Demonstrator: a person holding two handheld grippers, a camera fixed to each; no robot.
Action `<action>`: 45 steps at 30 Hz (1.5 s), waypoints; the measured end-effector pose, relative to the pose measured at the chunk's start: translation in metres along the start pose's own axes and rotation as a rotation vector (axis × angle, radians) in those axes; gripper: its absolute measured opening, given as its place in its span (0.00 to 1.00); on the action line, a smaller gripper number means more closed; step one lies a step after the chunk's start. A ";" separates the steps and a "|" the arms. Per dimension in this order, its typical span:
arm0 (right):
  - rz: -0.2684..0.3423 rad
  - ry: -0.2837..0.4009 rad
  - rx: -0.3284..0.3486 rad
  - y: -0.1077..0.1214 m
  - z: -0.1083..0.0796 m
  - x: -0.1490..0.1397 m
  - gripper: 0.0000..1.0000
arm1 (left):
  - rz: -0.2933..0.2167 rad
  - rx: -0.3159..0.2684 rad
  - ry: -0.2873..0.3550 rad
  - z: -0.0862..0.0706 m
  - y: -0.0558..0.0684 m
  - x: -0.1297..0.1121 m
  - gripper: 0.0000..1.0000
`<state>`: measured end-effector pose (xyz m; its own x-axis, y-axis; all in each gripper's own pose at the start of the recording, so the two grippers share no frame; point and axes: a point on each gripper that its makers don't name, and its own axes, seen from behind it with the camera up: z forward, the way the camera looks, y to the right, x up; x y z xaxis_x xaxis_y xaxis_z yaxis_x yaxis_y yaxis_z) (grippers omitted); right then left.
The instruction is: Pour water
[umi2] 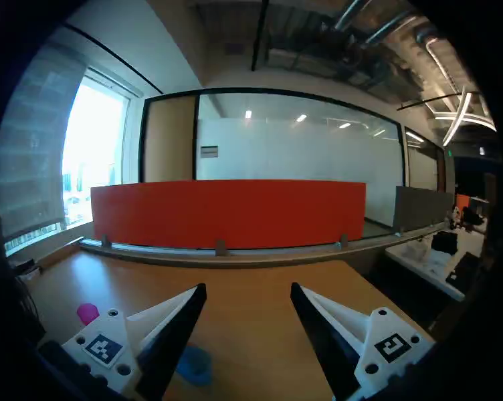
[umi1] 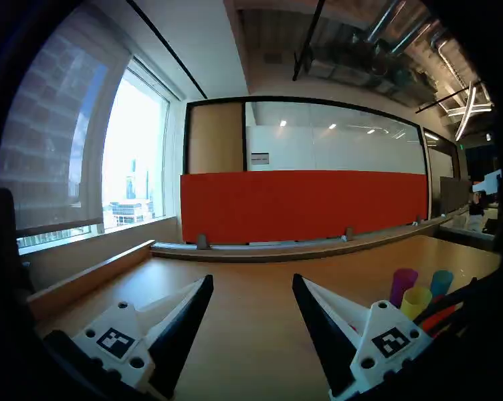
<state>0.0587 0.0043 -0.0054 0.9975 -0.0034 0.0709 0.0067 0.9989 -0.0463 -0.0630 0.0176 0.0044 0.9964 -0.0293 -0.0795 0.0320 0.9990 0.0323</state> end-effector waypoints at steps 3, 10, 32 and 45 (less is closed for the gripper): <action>-0.006 0.003 -0.002 -0.002 0.001 -0.004 0.98 | 0.001 -0.004 -0.003 0.000 0.000 -0.012 0.87; -0.014 0.009 -0.003 -0.003 0.007 -0.012 0.98 | -0.021 0.014 -0.001 -0.001 -0.004 -0.034 0.87; -0.042 0.036 0.019 -0.021 0.017 -0.012 0.98 | -0.022 0.028 0.017 -0.004 -0.008 -0.055 0.87; -0.036 0.037 0.025 -0.022 0.016 -0.012 0.98 | -0.020 0.026 -0.002 -0.001 -0.005 -0.062 0.87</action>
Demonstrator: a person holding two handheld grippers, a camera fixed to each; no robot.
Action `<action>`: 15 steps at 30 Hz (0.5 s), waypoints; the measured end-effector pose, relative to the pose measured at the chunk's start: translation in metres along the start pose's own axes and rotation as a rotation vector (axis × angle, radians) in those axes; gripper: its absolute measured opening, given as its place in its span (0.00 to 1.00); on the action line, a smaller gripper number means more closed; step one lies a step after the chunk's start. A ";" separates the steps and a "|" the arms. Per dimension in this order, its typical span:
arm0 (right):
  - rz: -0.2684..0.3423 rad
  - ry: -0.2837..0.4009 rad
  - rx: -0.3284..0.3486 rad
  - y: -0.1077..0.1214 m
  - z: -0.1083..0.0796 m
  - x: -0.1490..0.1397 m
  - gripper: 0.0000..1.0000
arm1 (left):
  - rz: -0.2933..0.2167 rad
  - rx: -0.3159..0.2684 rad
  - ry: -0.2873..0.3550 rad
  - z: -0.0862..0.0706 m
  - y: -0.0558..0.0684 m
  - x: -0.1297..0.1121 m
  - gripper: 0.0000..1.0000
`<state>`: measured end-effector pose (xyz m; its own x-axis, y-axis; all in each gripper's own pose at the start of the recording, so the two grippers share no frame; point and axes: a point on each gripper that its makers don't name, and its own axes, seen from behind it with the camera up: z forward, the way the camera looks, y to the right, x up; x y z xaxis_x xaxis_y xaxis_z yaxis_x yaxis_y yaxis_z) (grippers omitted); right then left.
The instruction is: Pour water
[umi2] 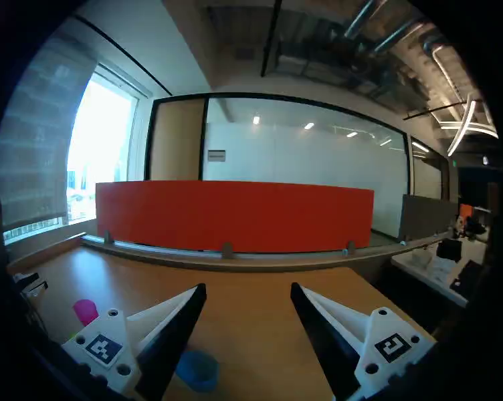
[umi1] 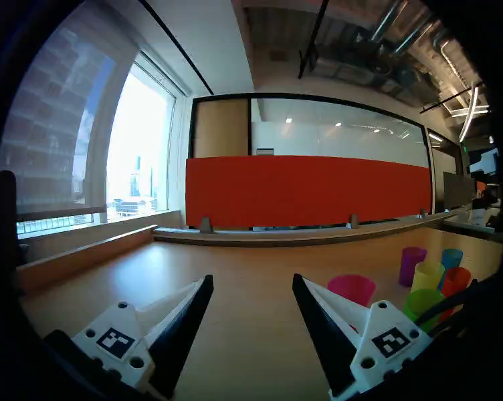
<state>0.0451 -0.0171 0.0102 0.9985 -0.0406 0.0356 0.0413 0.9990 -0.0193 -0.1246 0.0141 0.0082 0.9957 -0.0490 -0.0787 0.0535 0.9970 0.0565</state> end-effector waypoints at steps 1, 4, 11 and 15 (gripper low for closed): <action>0.002 0.001 0.001 0.000 0.000 0.001 0.98 | 0.001 0.000 0.000 0.000 0.000 0.000 0.87; 0.010 0.006 0.005 0.001 0.000 0.004 0.98 | 0.002 -0.002 0.000 0.000 0.001 -0.001 0.87; 0.017 0.037 -0.001 0.009 -0.002 0.014 0.98 | 0.002 -0.001 0.001 0.001 0.001 -0.002 0.90; 0.022 0.065 -0.009 0.015 -0.002 0.023 0.98 | 0.003 -0.001 0.002 0.001 0.001 -0.003 0.90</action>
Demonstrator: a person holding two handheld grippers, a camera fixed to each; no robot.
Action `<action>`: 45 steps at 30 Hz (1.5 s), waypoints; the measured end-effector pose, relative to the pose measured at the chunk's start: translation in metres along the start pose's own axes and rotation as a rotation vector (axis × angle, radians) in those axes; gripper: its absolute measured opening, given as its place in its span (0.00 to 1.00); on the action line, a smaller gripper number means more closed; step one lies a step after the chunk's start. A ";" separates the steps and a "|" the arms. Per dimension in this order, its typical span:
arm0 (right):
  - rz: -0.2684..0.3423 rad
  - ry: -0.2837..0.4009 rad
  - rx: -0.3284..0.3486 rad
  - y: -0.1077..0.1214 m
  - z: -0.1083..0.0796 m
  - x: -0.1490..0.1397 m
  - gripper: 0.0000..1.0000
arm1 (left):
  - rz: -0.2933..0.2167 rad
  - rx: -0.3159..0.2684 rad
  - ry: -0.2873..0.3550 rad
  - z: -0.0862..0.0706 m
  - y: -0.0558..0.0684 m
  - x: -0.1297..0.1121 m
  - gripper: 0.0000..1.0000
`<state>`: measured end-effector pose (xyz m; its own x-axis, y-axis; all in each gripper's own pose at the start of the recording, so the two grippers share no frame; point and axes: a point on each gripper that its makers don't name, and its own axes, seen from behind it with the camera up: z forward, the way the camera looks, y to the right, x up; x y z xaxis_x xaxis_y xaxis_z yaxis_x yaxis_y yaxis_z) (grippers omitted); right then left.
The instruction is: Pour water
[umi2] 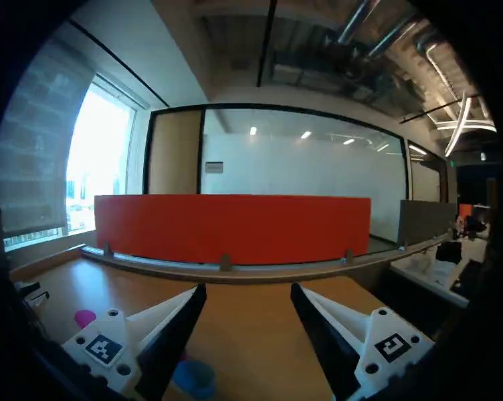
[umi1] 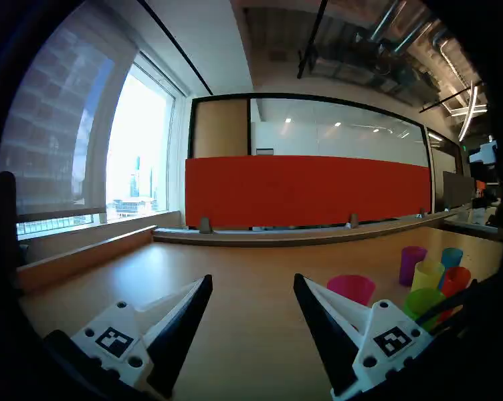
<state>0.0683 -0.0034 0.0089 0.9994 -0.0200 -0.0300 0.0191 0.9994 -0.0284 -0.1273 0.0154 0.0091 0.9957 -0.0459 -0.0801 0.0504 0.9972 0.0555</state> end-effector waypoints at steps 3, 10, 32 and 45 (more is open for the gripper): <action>-0.001 0.018 -0.008 0.006 0.001 0.007 0.98 | 0.000 0.000 0.000 0.000 0.000 0.000 0.90; -0.040 0.066 -0.020 0.012 0.003 0.016 0.98 | 0.000 0.000 0.000 0.000 0.000 -0.001 0.90; -0.012 0.054 0.015 0.001 0.010 -0.060 0.99 | 0.000 0.000 0.000 0.000 0.000 -0.001 0.90; 0.007 0.031 0.019 0.000 0.010 -0.113 0.99 | -0.001 0.000 0.000 0.000 0.001 -0.002 0.90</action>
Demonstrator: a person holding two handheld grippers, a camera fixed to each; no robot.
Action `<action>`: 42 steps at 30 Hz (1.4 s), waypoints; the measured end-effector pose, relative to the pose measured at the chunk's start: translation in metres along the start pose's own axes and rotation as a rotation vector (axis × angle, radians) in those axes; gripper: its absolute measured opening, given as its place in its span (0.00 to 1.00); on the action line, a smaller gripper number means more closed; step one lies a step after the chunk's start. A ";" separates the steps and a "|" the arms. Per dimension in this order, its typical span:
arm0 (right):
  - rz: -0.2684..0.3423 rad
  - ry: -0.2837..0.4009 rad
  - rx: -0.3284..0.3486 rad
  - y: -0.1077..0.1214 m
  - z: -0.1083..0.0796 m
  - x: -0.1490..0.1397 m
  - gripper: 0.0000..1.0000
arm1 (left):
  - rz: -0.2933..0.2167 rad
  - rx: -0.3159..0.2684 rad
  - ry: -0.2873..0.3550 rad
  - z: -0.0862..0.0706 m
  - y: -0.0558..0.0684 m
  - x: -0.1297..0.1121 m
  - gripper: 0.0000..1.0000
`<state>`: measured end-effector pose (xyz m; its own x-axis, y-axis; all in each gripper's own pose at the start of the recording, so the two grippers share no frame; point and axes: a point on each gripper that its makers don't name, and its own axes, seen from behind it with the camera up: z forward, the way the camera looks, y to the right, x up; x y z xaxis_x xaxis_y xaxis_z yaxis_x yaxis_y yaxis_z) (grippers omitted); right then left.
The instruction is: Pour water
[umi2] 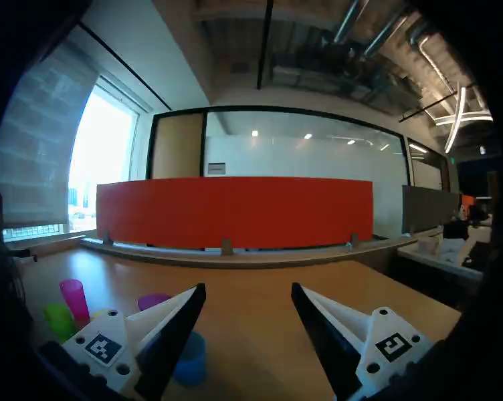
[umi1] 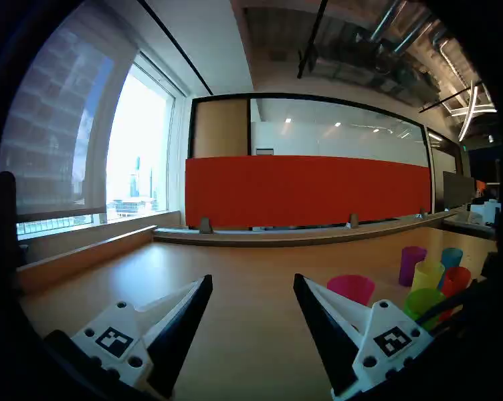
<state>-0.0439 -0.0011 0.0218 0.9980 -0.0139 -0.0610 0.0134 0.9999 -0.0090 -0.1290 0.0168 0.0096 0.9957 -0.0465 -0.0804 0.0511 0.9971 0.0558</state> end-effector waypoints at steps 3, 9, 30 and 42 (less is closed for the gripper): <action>-0.013 -0.005 -0.003 0.000 0.001 -0.009 0.99 | 0.000 0.000 0.000 0.000 0.000 0.000 0.90; -0.017 -0.014 0.007 -0.003 0.002 -0.026 0.99 | 0.000 0.000 0.000 0.000 0.000 0.000 0.90; -0.001 -0.010 -0.009 0.002 -0.002 -0.038 0.99 | 0.000 0.000 0.000 0.000 0.001 0.000 0.90; 0.005 -0.010 0.012 0.000 -0.003 -0.037 0.99 | 0.000 0.000 0.000 0.000 0.000 0.000 0.90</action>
<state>-0.0808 -0.0010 0.0208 0.9987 -0.0087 -0.0511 0.0089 1.0000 0.0037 -0.1288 0.0170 0.0095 0.9957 -0.0464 -0.0803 0.0509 0.9971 0.0558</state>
